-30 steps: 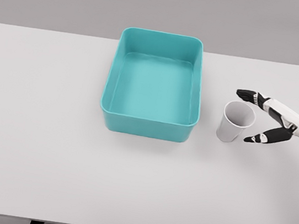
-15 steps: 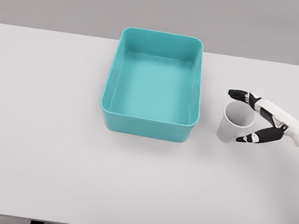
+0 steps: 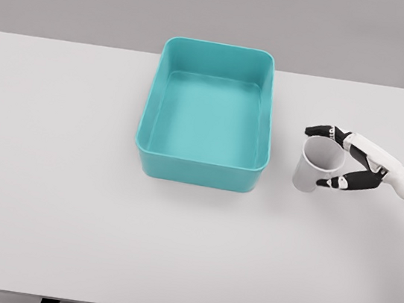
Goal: Put the paper cup into the basket with your right arm
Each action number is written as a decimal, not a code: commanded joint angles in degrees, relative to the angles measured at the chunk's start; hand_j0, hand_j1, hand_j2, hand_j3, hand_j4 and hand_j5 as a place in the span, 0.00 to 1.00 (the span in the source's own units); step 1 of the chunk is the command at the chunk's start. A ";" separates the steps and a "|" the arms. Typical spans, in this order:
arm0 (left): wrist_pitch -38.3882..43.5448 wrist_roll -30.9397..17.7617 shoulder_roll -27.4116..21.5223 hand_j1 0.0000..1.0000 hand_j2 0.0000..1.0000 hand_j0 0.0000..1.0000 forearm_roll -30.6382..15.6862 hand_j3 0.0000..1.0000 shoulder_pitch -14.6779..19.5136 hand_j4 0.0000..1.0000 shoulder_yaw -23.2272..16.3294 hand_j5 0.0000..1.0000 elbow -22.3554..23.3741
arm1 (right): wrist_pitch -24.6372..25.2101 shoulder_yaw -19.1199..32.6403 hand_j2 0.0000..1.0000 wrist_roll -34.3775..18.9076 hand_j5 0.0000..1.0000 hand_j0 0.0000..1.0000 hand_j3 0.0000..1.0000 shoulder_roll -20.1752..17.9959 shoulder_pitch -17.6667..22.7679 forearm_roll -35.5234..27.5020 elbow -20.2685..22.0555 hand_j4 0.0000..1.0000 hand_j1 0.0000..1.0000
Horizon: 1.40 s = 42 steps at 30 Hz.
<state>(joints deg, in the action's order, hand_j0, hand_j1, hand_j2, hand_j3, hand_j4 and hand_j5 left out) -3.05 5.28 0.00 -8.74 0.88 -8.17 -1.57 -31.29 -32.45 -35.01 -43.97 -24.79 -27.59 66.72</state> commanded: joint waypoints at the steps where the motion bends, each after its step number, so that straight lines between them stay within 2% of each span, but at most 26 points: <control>1: 0.06 -0.01 0.00 1.00 1.00 1.00 -0.04 1.00 0.00 1.00 -0.01 1.00 -0.01 | 0.09 0.11 0.78 0.01 0.78 0.78 0.78 -0.06 0.00 -0.45 0.08 0.78 0.78; 5: -0.02 -0.01 0.00 1.00 1.00 1.00 0.04 1.00 0.00 1.00 -0.01 1.00 -0.01 | 0.00 0.29 0.74 0.01 0.74 0.74 0.74 0.20 0.00 -0.45 0.08 0.74 0.74; 11: -0.02 -0.01 0.00 1.00 1.00 1.00 -0.05 1.00 0.00 1.00 -0.01 1.00 -0.01 | -0.79 0.81 0.74 0.01 0.74 0.74 0.74 0.20 0.00 -0.80 0.34 0.74 0.74; 16: -0.02 -0.01 0.00 1.00 1.00 1.00 0.04 1.00 0.00 1.00 0.08 1.00 -0.01 | -0.97 3.80 0.74 0.01 0.74 0.74 0.74 0.38 -0.26 -0.80 0.43 0.74 0.74; 22: -0.02 -0.01 0.00 1.00 1.00 1.00 -0.05 1.00 0.00 1.00 -0.01 1.00 -0.01 | -1.06 4.59 0.72 0.01 0.72 0.72 0.72 1.61 -1.23 -0.80 0.61 0.72 0.72; 30: 0.06 -0.01 0.00 1.00 1.00 1.00 0.04 1.00 0.00 1.00 -0.01 1.00 -0.01 | -1.23 8.63 0.72 0.01 0.72 0.72 0.72 3.63 -1.67 0.69 3.77 0.72 0.72; 34: -0.02 -0.01 0.00 1.00 1.00 1.00 0.04 1.00 0.00 1.00 -0.01 1.00 0.08 | -1.32 11.53 0.72 0.01 0.72 0.72 0.72 4.42 -1.58 1.84 7.46 0.72 0.72; 42: -0.02 -0.01 0.00 1.00 1.00 1.00 0.04 1.00 0.00 1.00 -0.01 1.00 -0.01 | -1.32 13.38 0.72 0.01 0.72 0.72 0.72 6.79 -2.37 4.39 9.48 0.72 0.72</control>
<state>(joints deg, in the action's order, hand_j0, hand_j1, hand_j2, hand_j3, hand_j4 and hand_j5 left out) -3.06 5.28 0.00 -8.74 0.88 -8.16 -1.56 -32.72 -19.58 -35.02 -37.50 -27.33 -23.40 75.19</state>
